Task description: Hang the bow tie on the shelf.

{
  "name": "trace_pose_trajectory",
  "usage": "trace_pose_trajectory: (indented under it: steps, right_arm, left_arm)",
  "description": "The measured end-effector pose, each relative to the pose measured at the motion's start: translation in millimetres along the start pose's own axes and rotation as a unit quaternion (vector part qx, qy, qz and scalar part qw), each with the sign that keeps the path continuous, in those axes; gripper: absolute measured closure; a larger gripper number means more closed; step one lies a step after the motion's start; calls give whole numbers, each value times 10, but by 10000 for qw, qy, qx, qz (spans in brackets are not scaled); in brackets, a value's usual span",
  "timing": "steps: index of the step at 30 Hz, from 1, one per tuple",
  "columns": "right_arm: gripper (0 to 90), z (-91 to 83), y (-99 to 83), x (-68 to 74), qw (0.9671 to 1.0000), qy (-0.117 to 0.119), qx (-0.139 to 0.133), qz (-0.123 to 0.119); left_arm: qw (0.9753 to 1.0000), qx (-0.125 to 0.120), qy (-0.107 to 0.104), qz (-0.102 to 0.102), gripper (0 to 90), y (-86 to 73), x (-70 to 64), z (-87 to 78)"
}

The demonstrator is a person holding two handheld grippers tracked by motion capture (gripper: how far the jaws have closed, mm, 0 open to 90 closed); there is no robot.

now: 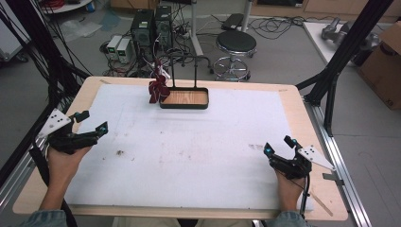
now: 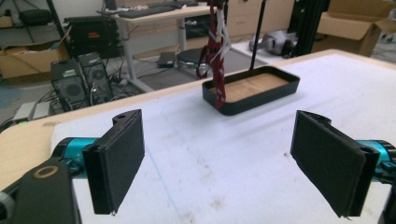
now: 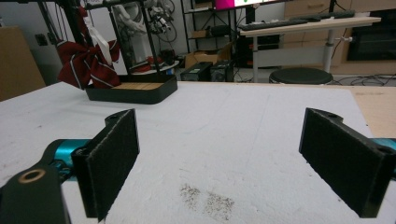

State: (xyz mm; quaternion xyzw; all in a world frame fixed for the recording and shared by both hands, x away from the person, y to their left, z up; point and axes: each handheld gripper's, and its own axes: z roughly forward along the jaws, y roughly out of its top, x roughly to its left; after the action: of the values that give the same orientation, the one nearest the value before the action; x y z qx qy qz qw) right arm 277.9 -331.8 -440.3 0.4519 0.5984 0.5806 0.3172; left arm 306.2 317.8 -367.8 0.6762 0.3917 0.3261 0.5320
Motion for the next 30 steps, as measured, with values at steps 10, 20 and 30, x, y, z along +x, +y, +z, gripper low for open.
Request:
trace_pose_trajectory:
  steps: [10, 20, 30]
  right_arm:
    - [113, 4, 0, -3, 10000, 4, -7, -10]
    - [113, 11, -2, -7, 10000, 24, -13, -51]
    - [113, 7, -2, -6, 10000, 20, 0, -22]
  left_arm:
    - [9999, 112, 73, 35, 179, -303, -101, -103]
    - [9987, 327, 341, -168, 180, -597, -123, -94]
    - [9978, 572, 328, -94, 180, -718, -136, -43]
